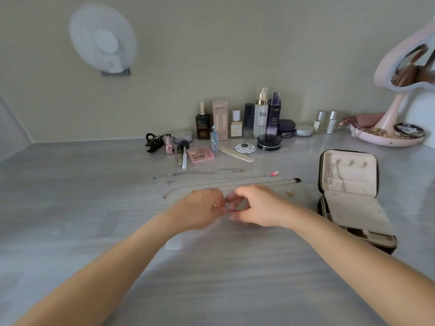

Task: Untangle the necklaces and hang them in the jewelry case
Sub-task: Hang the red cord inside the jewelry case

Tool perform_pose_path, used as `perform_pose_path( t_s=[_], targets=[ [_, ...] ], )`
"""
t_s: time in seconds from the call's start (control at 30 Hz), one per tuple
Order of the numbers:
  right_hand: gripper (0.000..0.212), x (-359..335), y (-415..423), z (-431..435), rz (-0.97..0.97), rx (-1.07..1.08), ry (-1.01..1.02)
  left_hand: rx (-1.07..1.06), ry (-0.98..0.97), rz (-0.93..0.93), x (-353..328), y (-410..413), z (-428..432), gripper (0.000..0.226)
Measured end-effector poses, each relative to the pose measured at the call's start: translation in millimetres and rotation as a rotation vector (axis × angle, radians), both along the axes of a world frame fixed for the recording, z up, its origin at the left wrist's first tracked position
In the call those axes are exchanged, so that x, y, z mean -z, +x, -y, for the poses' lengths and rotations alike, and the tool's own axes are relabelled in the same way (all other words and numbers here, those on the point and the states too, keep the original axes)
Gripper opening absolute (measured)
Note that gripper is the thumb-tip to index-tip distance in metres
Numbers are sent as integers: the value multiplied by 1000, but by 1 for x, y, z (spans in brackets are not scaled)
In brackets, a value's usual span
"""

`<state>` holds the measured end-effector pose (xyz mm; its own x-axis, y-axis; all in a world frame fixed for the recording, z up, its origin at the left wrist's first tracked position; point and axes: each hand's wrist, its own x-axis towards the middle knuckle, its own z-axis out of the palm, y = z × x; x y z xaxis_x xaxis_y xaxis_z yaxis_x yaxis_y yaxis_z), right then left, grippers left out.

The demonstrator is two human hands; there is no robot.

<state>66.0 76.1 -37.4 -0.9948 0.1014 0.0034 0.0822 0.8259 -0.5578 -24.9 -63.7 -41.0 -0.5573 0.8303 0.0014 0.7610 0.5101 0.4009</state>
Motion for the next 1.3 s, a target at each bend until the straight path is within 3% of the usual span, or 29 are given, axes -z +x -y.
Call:
perform_pose_path(
  t_s=[0.1, 0.27, 0.4, 0.5, 0.63, 0.87, 1.13, 1.3],
  targets=[
    [24, -1, -3, 7, -8, -4, -201, -7, 121, 112, -15, -2, -6, 11],
    [9, -29, 0, -8, -114, 94, -281, -61, 484, 340, -40, 8, -25, 25],
    [13, -51, 8, -28, -184, 252, -322, -176, 646, 637, -50, 19, -55, 39],
    [16, -62, 17, -44, -216, 287, -479, -161, 650, 771, -52, 23, -81, 56],
    [15, -76, 27, -65, -308, 337, -526, 109, 622, 1022, -48, 38, -107, 64],
    [15, -85, 55, -110, -394, 422, -553, 177, 556, 911, -36, 48, -134, 29],
    [10, -67, 93, -155, -401, 583, -621, 149, 552, 861, -48, 53, -162, 31],
    [15, -60, 102, -158, -404, 648, -474, 184, 473, 693, -56, 60, -184, 30]
  ],
)
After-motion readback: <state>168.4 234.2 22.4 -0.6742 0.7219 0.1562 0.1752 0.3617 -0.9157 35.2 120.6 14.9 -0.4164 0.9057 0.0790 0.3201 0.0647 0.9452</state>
